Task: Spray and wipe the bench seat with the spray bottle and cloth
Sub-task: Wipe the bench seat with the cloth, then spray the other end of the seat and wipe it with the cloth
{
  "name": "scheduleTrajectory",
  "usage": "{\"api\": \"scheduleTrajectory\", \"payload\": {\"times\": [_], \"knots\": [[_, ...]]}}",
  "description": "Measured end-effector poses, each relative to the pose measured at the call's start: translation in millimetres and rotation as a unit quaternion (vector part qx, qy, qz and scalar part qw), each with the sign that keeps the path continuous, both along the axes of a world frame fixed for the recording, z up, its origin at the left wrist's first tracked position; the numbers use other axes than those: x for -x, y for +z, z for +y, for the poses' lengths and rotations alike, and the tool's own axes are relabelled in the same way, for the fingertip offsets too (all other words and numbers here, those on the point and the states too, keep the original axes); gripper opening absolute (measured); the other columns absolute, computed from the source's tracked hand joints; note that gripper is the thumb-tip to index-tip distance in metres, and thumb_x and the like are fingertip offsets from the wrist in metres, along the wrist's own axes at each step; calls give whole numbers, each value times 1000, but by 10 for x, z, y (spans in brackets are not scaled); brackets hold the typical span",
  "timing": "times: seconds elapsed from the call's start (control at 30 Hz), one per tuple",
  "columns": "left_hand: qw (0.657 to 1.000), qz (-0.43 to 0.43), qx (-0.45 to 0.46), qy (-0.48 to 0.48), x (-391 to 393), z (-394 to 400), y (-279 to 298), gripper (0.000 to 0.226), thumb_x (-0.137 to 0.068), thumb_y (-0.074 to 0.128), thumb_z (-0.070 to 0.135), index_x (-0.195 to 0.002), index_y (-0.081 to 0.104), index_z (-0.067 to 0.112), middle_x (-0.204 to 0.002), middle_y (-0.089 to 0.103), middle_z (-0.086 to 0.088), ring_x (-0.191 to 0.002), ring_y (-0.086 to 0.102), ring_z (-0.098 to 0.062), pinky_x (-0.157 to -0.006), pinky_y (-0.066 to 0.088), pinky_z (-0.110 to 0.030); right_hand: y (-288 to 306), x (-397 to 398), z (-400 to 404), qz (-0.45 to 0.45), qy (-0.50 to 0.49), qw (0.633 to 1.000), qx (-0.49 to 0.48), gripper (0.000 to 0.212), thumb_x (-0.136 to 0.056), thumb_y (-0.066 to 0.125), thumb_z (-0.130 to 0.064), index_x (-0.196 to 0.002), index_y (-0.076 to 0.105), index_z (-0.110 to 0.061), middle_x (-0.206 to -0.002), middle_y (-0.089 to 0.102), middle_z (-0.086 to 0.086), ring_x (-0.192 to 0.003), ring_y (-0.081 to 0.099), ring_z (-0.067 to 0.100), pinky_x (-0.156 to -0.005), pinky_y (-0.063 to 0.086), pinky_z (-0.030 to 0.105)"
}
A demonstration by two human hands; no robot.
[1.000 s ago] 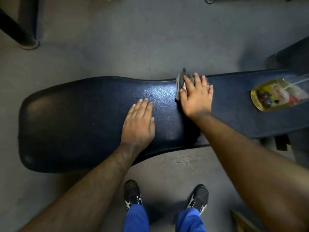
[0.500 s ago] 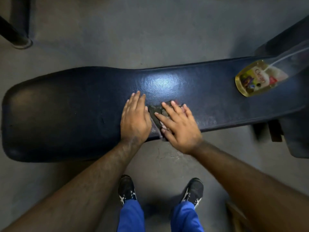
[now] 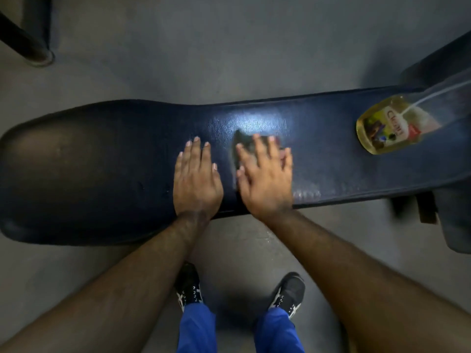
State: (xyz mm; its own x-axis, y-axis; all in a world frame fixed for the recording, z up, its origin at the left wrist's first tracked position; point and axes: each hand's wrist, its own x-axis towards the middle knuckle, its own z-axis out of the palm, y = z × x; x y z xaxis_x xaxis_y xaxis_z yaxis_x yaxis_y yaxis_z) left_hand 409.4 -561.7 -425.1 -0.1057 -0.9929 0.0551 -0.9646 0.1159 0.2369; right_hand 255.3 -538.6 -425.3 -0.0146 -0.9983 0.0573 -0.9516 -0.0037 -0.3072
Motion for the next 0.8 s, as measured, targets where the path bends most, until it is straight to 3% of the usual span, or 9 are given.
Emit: {"api": "scheduleTrajectory", "payload": {"times": [0.07, 0.1, 0.2, 0.23, 0.4, 0.57, 0.7, 0.8], "knots": [[1000, -5, -4, -2, 8, -3, 8, 53, -97, 35, 25, -145, 42, 4, -156, 35, -16, -147, 28, -28, -121, 20, -44, -27, 180, -82, 13, 172, 985, 1, 51, -98, 42, -43, -148, 49, -31, -162, 35, 5, -152, 26, 31, -121, 16, 59], [1000, -5, -2, 1, 12, -9, 2, 52, -97, 35, 25, -145, 42, 4, -156, 35, -16, -147, 28, -28, -121, 20, -44, -30, 292, -184, 14, 178, 984, -2, 51, -98, 42, -43, -147, 49, -31, -162, 36, 5, -152, 27, 30, -120, 18, 60], [1000, -14, -2, 5, 11, -4, 3, 51, -98, 37, 24, -146, 42, 5, -156, 35, -15, -147, 28, -28, -121, 20, -44, -14, 241, -418, 15, -16, 998, -51, 57, -96, 39, -45, -150, 43, -30, -163, 32, 8, -153, 21, 33, -121, 13, 62], [1000, -16, -5, 3, 12, -2, 10, 52, -98, 37, 24, -146, 41, 5, -156, 35, -15, -147, 28, -27, -121, 20, -44, 5, 156, -438, 23, -36, 997, -66, 58, -96, 39, -46, -152, 41, -29, -164, 30, 9, -153, 19, 34, -122, 10, 62], [1000, -16, -14, -2, 10, 2, 28, 53, -99, 36, 25, -148, 39, 6, -157, 33, -14, -147, 26, -28, -121, 20, -45, 59, 244, -464, 33, 29, 996, -79, 61, -96, 37, -50, -153, 37, -29, -165, 27, 9, -154, 18, 34, -122, 11, 62], [999, -26, -31, -2, 10, -16, 42, 54, -99, 33, 27, -149, 37, 6, -158, 32, -15, -148, 25, -28, -122, 18, -44, 139, 216, -496, 21, 49, 989, -134, 65, -97, 34, -54, -157, 27, -31, -168, 16, 7, -156, 5, 32, -123, 1, 59], [997, -25, -69, 31, 161, -2, 247, 55, -94, 36, 22, -146, 41, 4, -154, 37, -18, -145, 31, -32, -121, 21, -45, 407, 314, -564, -96, 22, 979, -181, 63, -100, 37, -56, -158, 26, -32, -169, 16, 4, -156, 3, 29, -124, 0, 56], [991, 44, -104, 75, 343, 69, 546, 55, -85, 39, 22, -135, 54, 4, -140, 53, -17, -134, 46, -33, -114, 33, -44, 744, 329, -401, -172, 4, 974, -145, 52, -100, 49, -46, -149, 47, -28, -162, 34, 7, -153, 23, 26, -125, 18, 47]]}}
